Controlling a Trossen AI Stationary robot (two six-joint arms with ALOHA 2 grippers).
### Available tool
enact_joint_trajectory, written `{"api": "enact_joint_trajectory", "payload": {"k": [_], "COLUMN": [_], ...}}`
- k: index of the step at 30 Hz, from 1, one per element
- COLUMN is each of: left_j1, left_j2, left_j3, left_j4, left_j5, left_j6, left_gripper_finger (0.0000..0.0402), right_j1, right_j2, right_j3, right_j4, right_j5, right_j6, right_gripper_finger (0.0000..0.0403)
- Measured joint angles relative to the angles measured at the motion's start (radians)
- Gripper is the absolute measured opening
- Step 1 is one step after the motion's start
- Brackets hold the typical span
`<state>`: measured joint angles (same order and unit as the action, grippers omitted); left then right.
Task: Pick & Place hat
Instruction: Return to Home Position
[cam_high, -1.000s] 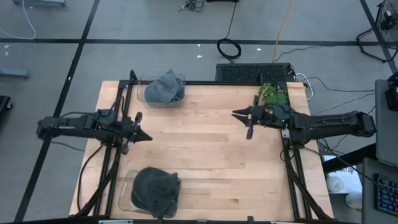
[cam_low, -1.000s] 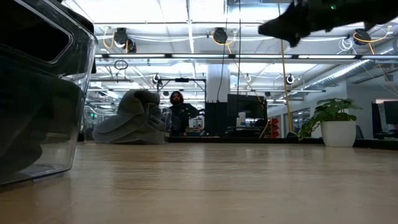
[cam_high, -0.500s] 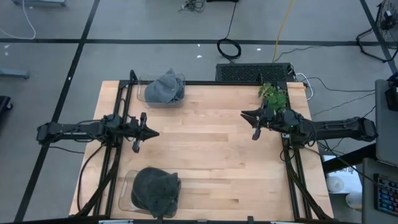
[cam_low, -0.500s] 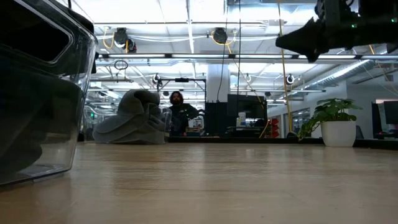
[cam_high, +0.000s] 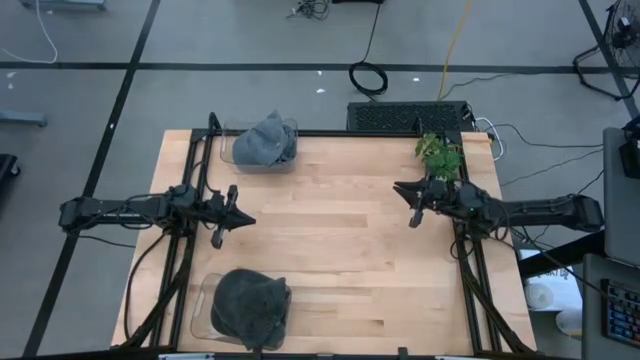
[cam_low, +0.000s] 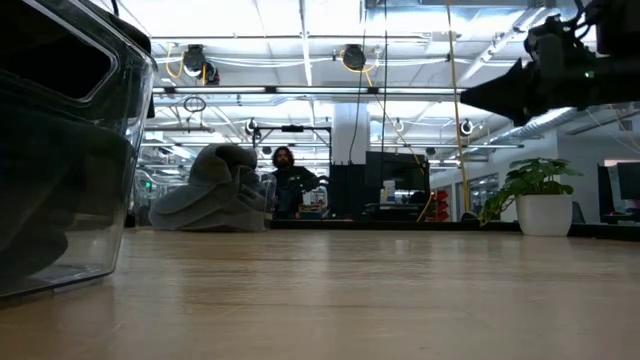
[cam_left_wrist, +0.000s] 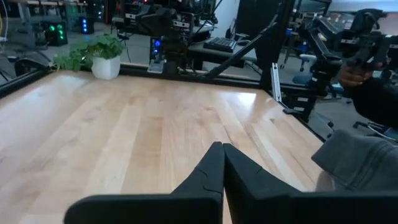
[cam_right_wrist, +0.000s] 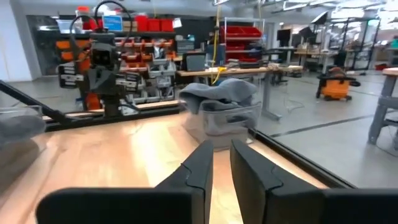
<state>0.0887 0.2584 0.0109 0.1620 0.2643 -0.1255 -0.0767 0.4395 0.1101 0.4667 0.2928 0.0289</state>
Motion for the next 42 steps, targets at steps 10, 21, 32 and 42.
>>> {"api": "enact_joint_trajectory", "payload": {"k": [10, 21, 32, 42], "left_j1": [-0.002, -0.040, -0.040, -0.040], "left_j2": [0.000, 0.000, 0.000, 0.000], "left_j3": [0.000, 0.001, 0.002, 0.002], "left_j4": [-0.012, -0.011, -0.034, -0.055], "left_j5": [0.012, 0.058, 0.052, 0.050], "left_j6": [-0.009, -0.018, -0.039, -0.033], "left_gripper_finger": [0.0001, 0.0001, 0.0002, 0.0002], "right_j1": [0.000, 0.039, 0.048, 0.048], "right_j2": [-0.083, -0.068, -0.164, -0.439], "right_j3": [-0.051, -0.054, -0.055, -0.056], "right_j4": [-0.034, -0.090, -0.264, -0.453], "right_j5": [-0.200, -0.543, -0.341, -0.264], "right_j6": [-0.002, 0.044, 0.050, 0.020], "right_gripper_finger": [0.0045, 0.0036, 0.0006, 0.0001]}}
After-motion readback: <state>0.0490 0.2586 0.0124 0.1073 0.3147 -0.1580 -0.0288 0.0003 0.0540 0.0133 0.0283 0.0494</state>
